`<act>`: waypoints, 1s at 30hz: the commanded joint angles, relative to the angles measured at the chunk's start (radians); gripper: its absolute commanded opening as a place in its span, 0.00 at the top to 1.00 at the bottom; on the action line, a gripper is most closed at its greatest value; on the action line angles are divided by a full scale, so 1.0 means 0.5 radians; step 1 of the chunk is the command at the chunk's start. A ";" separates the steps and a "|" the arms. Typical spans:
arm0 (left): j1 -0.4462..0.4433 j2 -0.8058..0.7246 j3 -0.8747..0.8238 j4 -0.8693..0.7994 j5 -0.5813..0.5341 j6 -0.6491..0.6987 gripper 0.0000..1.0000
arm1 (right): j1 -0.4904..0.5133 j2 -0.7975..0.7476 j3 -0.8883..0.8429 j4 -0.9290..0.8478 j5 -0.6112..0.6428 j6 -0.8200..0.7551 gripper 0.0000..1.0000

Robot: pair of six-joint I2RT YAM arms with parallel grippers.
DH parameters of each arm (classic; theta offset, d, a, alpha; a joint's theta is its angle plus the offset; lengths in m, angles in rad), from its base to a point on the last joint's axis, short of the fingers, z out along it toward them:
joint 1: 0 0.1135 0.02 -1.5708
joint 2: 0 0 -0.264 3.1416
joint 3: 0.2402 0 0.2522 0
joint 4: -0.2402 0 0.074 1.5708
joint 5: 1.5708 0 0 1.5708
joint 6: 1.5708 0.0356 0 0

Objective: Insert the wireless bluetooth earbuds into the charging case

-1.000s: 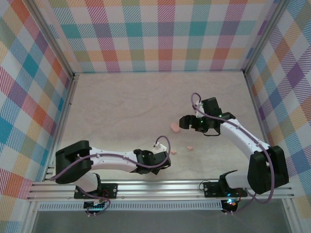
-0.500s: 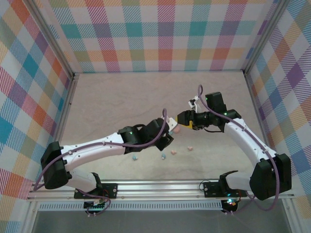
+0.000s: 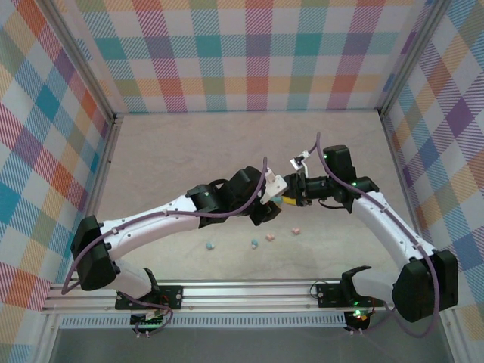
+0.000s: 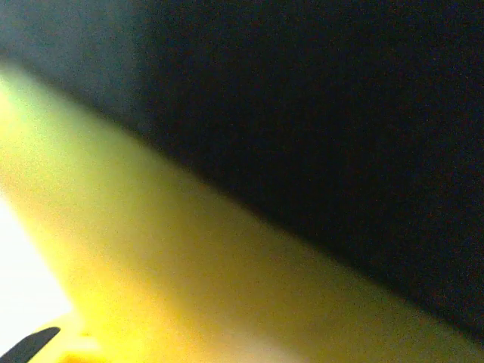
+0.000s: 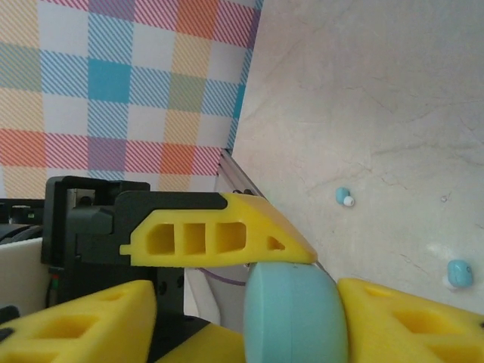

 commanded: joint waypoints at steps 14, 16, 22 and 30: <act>0.067 -0.037 -0.022 0.128 0.005 0.052 0.59 | -0.005 0.169 0.001 0.131 -0.289 0.112 0.74; 0.072 -0.050 -0.047 0.165 -0.015 0.036 0.55 | -0.005 0.175 -0.002 0.157 -0.289 0.145 0.81; 0.083 -0.086 -0.097 0.258 -0.145 -0.019 0.34 | -0.005 0.178 -0.027 0.374 -0.188 0.419 0.86; 0.086 -0.249 -0.302 0.632 -0.489 -0.307 0.00 | -0.052 0.103 -0.059 0.657 0.167 0.823 0.86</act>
